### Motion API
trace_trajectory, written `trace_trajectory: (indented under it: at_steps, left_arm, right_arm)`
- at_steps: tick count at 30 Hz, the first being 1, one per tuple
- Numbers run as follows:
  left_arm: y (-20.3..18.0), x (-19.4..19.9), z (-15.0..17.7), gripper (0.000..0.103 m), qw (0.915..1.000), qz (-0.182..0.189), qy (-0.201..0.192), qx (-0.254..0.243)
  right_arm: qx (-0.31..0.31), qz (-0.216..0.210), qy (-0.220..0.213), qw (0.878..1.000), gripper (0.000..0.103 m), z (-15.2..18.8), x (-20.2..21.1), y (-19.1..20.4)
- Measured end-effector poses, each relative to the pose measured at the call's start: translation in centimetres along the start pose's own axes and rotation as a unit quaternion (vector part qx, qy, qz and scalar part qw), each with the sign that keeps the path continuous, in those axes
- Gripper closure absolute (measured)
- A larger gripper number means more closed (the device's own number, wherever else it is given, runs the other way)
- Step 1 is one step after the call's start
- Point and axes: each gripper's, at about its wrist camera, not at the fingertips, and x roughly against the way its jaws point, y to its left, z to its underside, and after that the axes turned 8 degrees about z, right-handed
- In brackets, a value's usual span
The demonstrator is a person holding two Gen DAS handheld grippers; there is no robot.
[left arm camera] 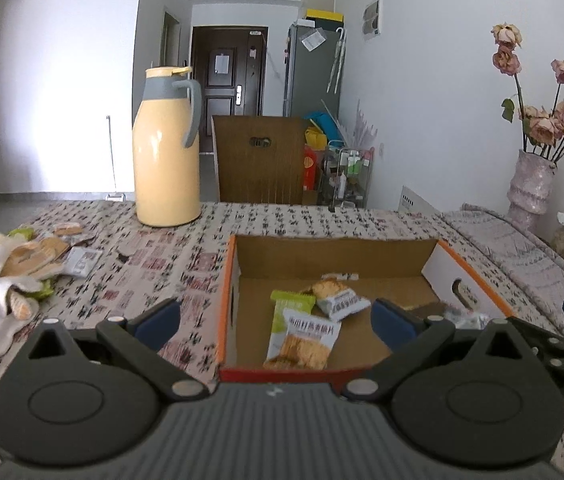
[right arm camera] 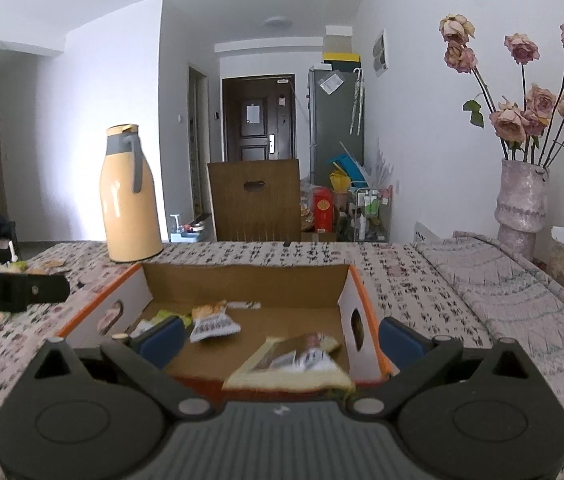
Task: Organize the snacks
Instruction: 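Withdraw both open tools from the box toward the snack pile, then grasp the red-and-white chip bag with the right tool while the left tool approaches a pink pack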
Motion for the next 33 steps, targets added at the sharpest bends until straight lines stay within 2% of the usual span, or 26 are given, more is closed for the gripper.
trace_trajectory:
  at_steps: [19,25,33]
  left_arm:
    - [3.1,6.5,8.6,0.0,0.9983,-0.011,0.055,-0.014]
    - [4.2,7.3,9.7,0.0,0.998,-0.008,0.062,-0.004]
    - [5.3,7.5,10.9,0.0,0.9973,0.0,0.073,0.003]
  right_arm:
    - [0.022,-0.039,0.053,0.998,0.0,6.8,6.8,2.9]
    - [0.022,-0.065,0.072,0.995,0.0,8.4,7.6,4.4]
    - [0.045,-0.072,0.087,0.993,0.0,9.7,7.1,7.2]
